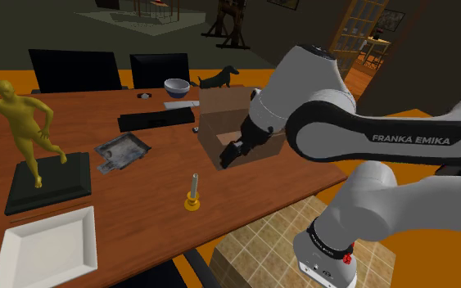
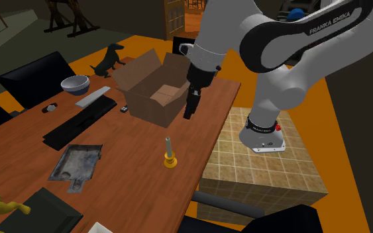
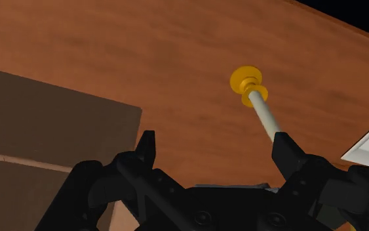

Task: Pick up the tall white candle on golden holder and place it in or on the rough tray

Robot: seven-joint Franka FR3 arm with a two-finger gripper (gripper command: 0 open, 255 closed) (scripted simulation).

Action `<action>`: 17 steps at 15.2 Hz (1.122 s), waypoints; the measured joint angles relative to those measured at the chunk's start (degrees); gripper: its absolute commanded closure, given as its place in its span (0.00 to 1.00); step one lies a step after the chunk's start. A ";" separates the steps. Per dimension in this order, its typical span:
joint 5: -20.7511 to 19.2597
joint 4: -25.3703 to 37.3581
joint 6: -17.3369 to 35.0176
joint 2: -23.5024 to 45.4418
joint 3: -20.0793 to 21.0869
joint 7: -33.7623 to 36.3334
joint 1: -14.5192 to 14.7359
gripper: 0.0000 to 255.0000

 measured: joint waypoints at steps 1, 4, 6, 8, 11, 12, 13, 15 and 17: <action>0.71 -0.99 2.98 1.14 1.46 0.80 0.18 0.00; 2.96 -3.69 12.50 5.58 6.86 4.01 0.69 0.00; 3.86 -4.04 19.02 9.86 11.32 6.96 0.16 0.00; 3.89 -4.21 25.52 14.36 15.99 9.99 -1.48 0.00; 2.01 -3.32 34.31 21.25 24.06 15.15 -6.62 0.00; 1.60 -3.36 36.00 22.50 25.58 16.06 -7.68 0.00; 1.00 -3.21 37.49 23.85 26.95 16.73 -9.00 0.00; -0.39 -2.93 40.20 26.44 29.58 17.85 -11.93 0.00; -2.15 -2.71 42.86 28.98 32.51 18.99 -15.50 0.00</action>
